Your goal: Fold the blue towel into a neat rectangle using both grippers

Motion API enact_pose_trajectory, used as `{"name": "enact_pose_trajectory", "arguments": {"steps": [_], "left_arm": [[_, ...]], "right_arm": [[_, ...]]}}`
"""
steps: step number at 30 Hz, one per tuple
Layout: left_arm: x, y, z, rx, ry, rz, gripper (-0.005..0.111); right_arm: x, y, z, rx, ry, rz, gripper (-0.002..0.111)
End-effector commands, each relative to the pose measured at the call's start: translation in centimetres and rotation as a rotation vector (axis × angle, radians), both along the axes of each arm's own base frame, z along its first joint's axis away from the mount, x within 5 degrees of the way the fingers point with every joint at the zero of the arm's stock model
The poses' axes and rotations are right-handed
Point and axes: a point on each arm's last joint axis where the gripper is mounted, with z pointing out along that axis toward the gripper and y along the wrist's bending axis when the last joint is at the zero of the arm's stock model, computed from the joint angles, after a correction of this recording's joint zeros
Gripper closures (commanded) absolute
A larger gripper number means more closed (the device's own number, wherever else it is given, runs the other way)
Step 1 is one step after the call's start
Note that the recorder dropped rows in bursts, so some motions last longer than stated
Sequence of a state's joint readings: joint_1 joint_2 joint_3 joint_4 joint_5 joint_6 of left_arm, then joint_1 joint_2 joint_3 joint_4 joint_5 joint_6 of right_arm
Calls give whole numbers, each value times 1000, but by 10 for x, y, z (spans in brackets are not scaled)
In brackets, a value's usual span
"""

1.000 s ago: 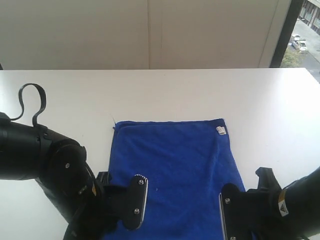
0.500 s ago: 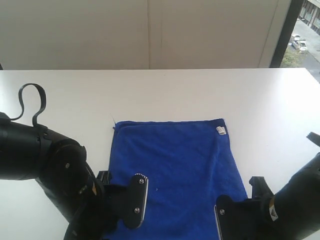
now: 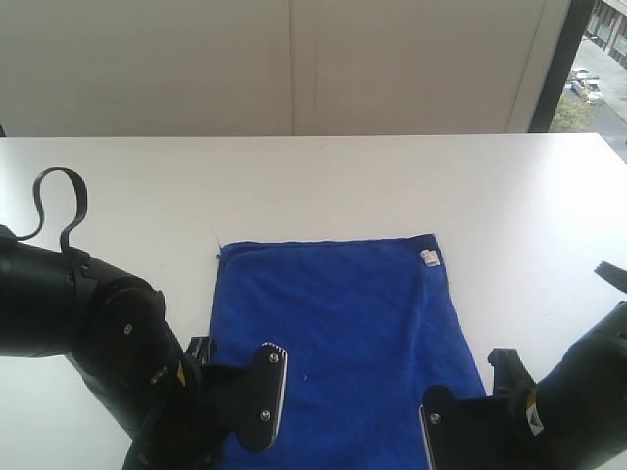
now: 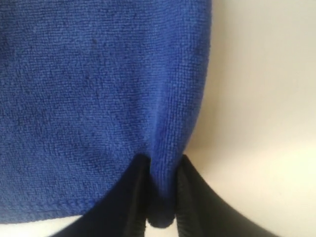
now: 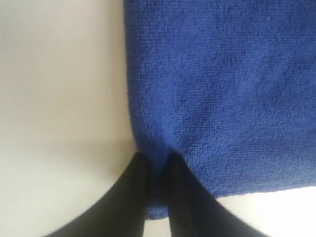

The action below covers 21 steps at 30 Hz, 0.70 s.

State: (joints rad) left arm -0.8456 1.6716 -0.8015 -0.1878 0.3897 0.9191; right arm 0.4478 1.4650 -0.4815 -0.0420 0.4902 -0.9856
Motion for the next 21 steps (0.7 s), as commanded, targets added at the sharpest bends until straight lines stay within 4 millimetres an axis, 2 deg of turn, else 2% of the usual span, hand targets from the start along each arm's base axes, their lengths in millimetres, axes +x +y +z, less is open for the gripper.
{"name": "enact_pose_trajectory", "arguments": {"steps": [1,7,21], "left_arm": [[-7,4,-3,32,56,15,95],[-8,4,-1,28,56,30,99],[-8,4,-1,30,64,49,99]], "right_arm": [[-2,-1,-2,-10,11,5,99],[0,0,4,-26,46,-19,108],[-3,0,30,11,10,-43,108]]}}
